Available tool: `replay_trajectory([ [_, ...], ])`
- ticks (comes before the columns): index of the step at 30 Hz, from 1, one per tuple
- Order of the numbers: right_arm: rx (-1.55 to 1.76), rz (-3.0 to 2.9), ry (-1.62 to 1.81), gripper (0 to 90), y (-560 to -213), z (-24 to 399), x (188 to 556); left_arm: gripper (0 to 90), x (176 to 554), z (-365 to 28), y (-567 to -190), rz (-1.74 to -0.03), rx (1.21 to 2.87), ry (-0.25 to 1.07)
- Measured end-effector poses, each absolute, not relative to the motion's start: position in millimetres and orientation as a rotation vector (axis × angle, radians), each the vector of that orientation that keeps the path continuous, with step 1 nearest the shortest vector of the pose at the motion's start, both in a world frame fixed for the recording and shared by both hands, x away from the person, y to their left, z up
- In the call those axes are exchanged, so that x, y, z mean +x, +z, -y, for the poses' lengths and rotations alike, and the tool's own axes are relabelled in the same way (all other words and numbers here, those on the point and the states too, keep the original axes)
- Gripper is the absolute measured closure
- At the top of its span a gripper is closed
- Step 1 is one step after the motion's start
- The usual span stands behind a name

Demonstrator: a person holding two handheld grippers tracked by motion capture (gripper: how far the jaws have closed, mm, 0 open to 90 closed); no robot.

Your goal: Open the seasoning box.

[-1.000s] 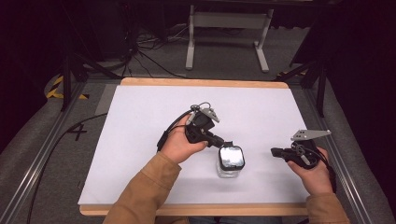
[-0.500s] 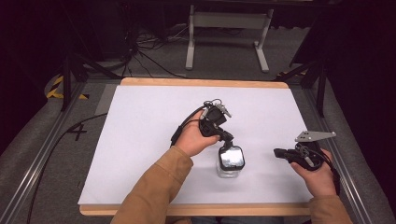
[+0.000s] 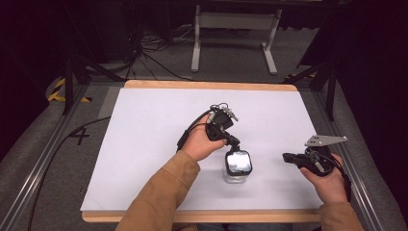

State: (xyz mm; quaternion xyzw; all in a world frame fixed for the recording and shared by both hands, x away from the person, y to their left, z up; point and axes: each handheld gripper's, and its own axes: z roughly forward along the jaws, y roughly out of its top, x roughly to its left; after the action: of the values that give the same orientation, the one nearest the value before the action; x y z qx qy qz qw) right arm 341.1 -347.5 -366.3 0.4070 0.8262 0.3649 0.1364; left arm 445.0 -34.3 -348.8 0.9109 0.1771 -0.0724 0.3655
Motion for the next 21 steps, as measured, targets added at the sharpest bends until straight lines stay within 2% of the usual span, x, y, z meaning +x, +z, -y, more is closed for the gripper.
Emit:
replay_trajectory([
  [21,1.159,-2.403,1.049,88.7,-366.8,343.1,341.2,87.5,448.4,35.9,-352.3,-0.491,2.348,-0.223],
])
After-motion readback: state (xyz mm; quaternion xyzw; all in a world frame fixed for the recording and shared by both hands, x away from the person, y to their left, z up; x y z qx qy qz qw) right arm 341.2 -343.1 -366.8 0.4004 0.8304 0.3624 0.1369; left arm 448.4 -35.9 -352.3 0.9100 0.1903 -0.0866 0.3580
